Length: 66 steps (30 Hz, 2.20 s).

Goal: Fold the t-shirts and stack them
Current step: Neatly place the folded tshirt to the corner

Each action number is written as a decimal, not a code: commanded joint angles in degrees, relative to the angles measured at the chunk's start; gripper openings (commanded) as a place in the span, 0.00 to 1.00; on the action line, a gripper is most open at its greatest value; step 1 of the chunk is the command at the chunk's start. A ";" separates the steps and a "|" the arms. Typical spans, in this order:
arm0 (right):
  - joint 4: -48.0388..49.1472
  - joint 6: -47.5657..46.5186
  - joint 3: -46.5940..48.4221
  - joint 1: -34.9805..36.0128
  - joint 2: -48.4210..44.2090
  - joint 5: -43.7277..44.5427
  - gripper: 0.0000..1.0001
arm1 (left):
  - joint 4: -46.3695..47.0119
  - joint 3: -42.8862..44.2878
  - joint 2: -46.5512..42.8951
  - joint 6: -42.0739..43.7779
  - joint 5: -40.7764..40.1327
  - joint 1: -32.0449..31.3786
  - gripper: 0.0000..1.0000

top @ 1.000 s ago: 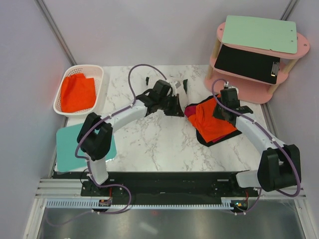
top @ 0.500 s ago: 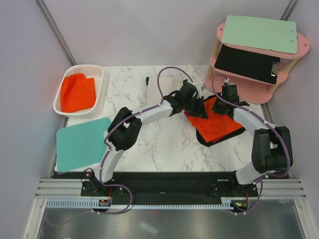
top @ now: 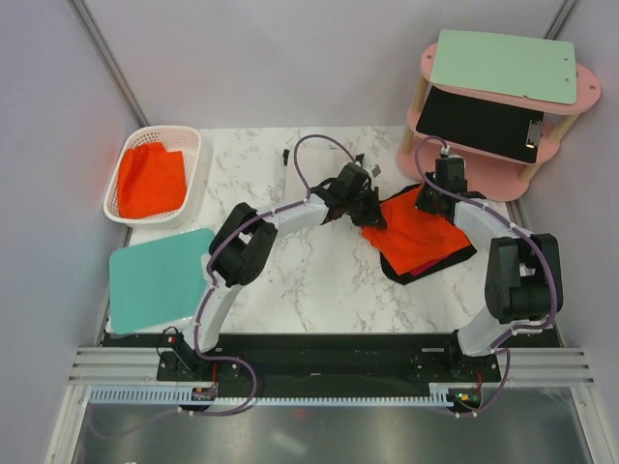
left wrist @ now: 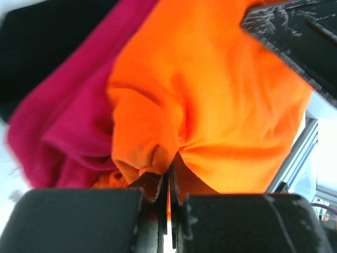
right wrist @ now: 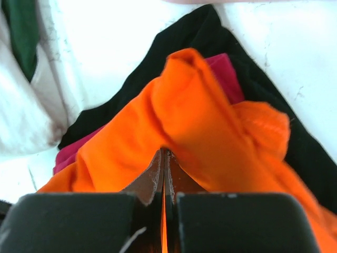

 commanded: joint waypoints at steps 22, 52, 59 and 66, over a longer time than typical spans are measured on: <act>5.36 -1.72 2.57 -2.50 2.29 -5.18 0.00 | 1.12 -20.08 -15.14 3.78 -6.36 2.41 0.02; 10.12 7.16 31.92 5.41 34.89 -33.77 0.98 | -7.84 -38.65 -38.18 9.85 -13.66 14.10 0.08; 5.81 3.03 28.40 7.79 29.27 -25.15 0.98 | -7.84 -39.53 -38.27 10.03 -14.36 14.63 0.07; 1.07 0.74 30.77 11.21 32.07 -20.49 0.98 | -7.23 -40.58 -38.36 9.68 -14.01 14.81 0.06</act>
